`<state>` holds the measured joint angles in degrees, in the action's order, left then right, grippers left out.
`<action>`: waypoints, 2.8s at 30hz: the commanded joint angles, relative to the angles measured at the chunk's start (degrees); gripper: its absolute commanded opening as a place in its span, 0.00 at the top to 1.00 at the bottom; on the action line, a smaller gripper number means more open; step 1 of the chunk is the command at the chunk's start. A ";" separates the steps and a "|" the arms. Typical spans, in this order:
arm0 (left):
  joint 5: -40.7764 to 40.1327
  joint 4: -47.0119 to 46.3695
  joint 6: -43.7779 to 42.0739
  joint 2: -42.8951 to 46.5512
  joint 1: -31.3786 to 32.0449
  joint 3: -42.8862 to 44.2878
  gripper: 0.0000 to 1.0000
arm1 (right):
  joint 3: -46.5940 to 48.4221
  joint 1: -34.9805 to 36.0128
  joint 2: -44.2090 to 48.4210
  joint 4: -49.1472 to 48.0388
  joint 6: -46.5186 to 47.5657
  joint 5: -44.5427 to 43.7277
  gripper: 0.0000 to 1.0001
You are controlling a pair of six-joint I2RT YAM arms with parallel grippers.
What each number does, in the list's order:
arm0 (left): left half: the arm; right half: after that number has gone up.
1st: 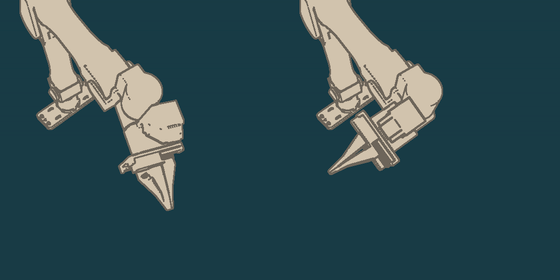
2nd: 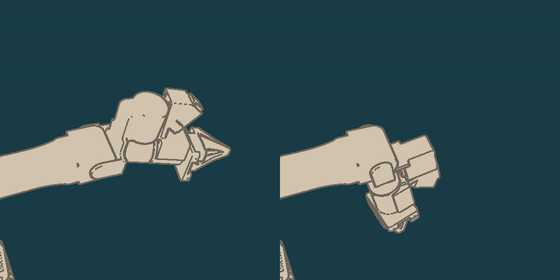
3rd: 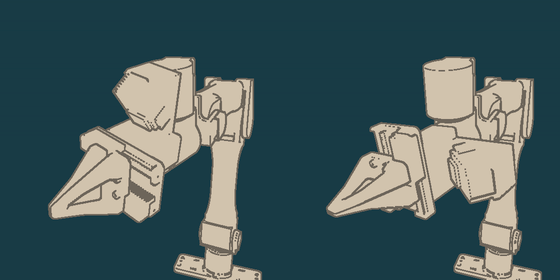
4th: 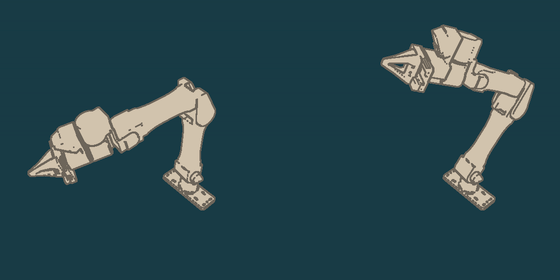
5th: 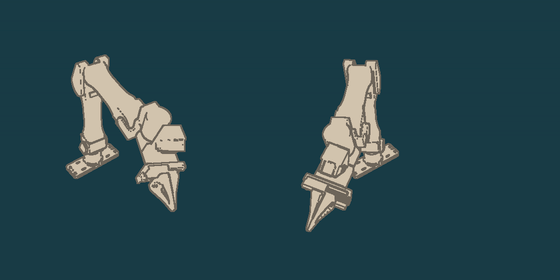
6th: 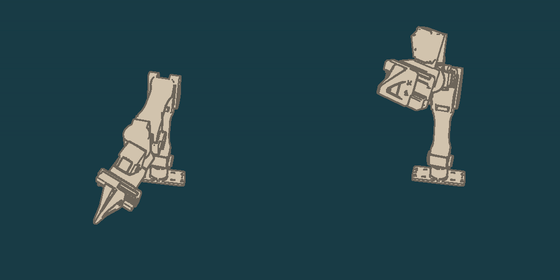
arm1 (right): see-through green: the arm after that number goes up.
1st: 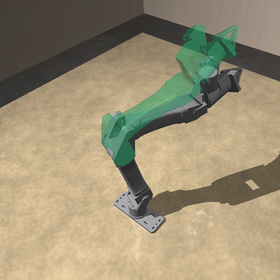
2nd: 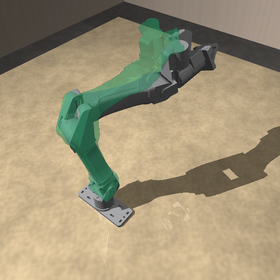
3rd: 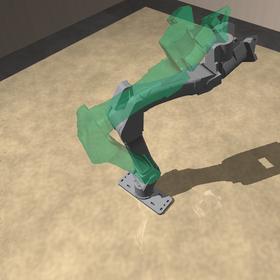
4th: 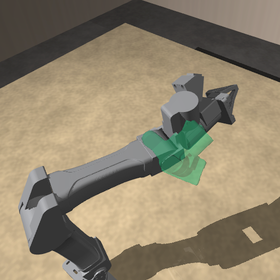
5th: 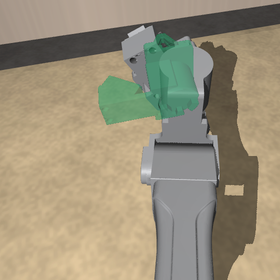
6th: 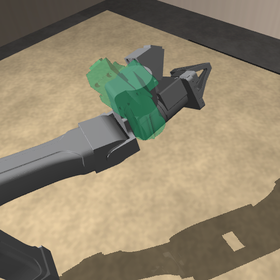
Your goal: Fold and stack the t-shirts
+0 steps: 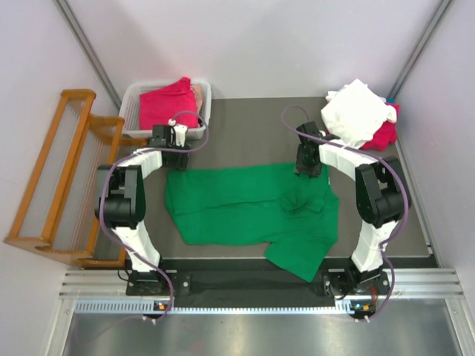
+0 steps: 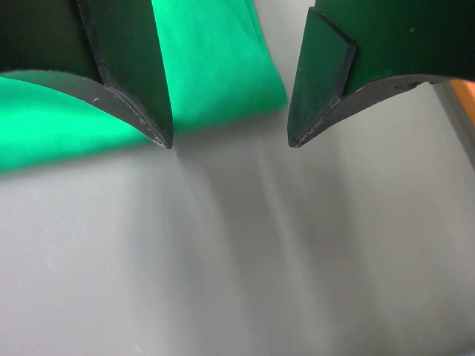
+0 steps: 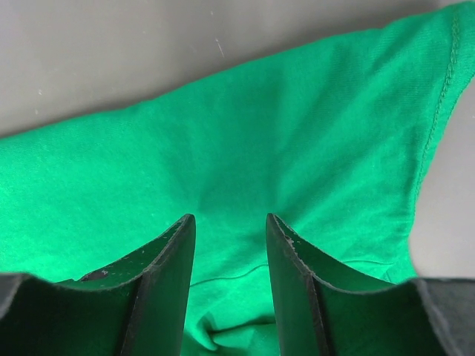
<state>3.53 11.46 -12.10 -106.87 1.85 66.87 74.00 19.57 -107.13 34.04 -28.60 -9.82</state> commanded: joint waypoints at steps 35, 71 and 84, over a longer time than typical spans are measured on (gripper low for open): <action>0.61 19.66 1.02 0.88 0.62 0.27 0.30 | -0.52 -1.12 4.48 0.59 1.62 -1.25 0.57; 6.49 29.14 -4.68 16.33 0.09 0.74 0.30 | -2.28 -3.84 3.77 -2.14 1.97 1.12 0.58; 5.08 30.02 -5.92 14.06 0.97 -9.13 0.30 | -2.28 -3.84 3.95 -1.96 1.97 1.21 0.58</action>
<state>9.06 42.09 -17.89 -91.50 2.90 58.26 71.59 16.27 -105.41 33.43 -27.03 -8.71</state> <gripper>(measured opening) 0.702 0.422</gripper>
